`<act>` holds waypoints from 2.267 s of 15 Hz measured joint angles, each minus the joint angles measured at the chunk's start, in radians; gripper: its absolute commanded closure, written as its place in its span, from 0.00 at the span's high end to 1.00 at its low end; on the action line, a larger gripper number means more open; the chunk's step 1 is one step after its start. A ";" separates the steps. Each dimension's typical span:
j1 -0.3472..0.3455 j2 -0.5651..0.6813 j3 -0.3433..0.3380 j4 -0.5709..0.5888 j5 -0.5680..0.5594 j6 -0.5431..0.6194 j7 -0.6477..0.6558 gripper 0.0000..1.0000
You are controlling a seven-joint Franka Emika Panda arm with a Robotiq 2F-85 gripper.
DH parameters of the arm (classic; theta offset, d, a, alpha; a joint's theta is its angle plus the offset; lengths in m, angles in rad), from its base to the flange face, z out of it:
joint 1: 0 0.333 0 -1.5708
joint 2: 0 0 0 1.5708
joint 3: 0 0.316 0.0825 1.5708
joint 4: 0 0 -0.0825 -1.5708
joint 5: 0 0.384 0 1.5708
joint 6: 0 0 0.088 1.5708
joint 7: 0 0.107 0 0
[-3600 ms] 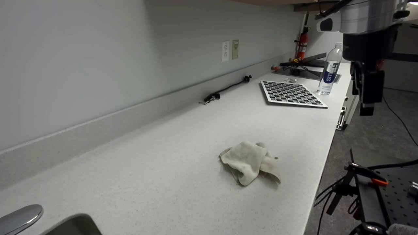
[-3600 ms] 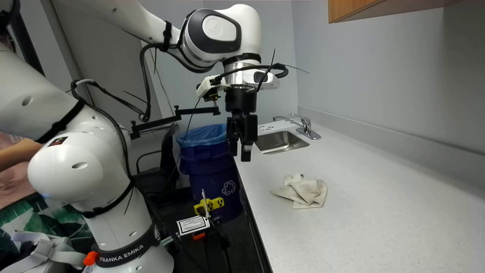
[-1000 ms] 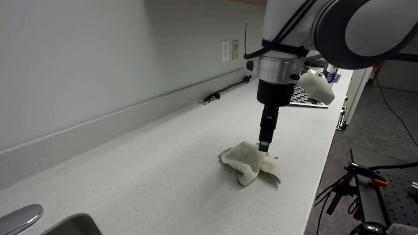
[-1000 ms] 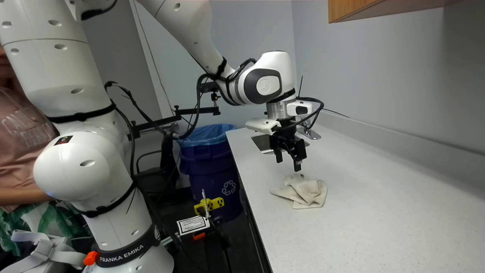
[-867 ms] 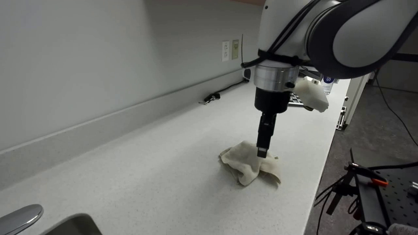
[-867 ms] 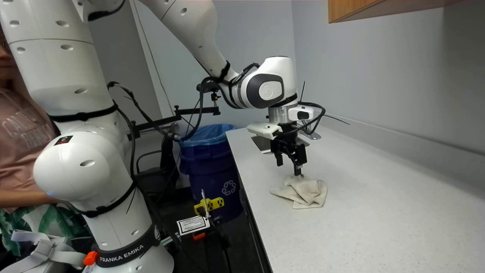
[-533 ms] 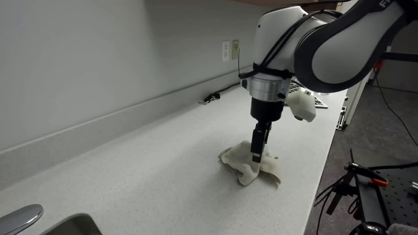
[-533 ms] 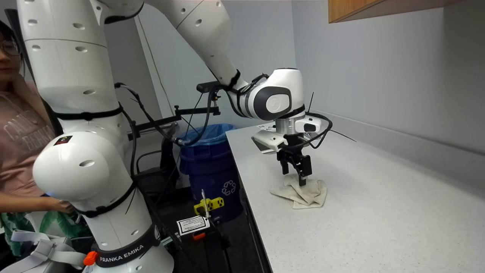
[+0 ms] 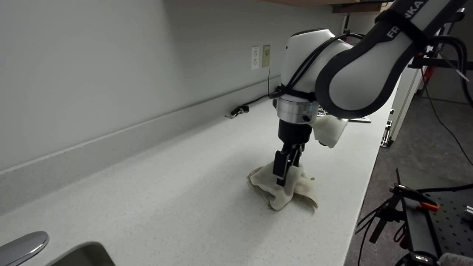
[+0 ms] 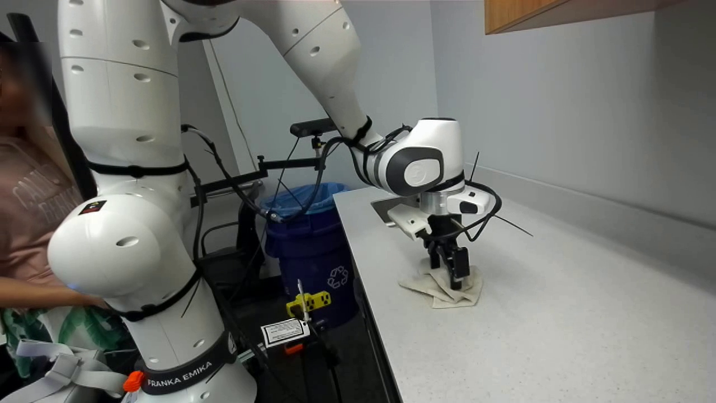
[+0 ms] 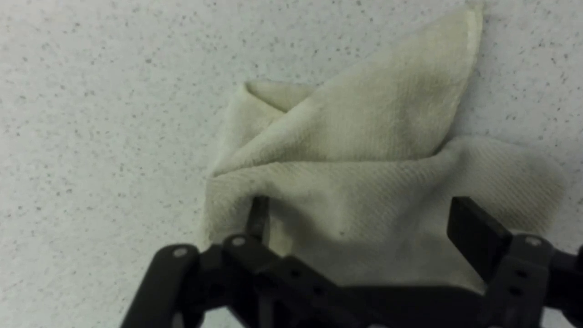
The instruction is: Use the cloth to wipe the table.
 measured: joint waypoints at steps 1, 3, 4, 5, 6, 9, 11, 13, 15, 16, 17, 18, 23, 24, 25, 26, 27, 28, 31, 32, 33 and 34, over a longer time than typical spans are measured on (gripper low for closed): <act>0.002 0.015 0.003 0.009 0.007 0.002 0.008 0.96; 0.008 0.039 0.009 0.027 0.010 0.002 0.028 0.72; 0.011 0.047 0.012 0.035 0.010 0.002 0.039 0.69; 0.016 0.053 0.013 0.041 0.010 0.002 0.048 0.62; 0.021 0.055 0.013 0.047 0.010 0.002 0.057 0.53; 0.033 0.054 0.013 0.060 0.009 0.002 0.082 0.30; 0.043 0.052 0.011 0.068 0.005 0.002 0.098 0.15; 0.055 0.048 0.010 0.079 -0.011 0.002 0.115 0.02; 0.076 0.039 0.008 0.097 -0.054 0.001 0.138 0.00; 0.091 0.030 0.007 0.109 -0.083 0.000 0.154 0.03; 0.106 0.019 0.005 0.122 -0.115 -0.001 0.170 0.03; 0.123 0.005 0.003 0.137 -0.149 -0.006 0.186 0.01; 0.176 -0.047 0.005 0.237 -0.270 -0.055 0.239 0.02; 0.179 -0.047 0.009 0.257 -0.273 -0.059 0.240 0.02; 0.180 -0.042 0.012 0.278 -0.274 -0.064 0.240 0.02; 0.180 -0.035 0.012 0.298 -0.274 -0.070 0.240 0.02; 0.179 -0.023 0.009 0.318 -0.274 -0.073 0.244 0.02; 0.180 -0.008 0.001 0.339 -0.290 -0.073 0.264 0.02; 0.180 0.065 -0.038 0.420 -0.338 -0.074 0.342 0.02; 0.180 0.095 -0.051 0.449 -0.339 -0.075 0.356 0.02; 0.180 0.127 -0.061 0.480 -0.339 -0.075 0.369 0.02; 0.180 0.162 -0.071 0.513 -0.337 -0.075 0.380 0.02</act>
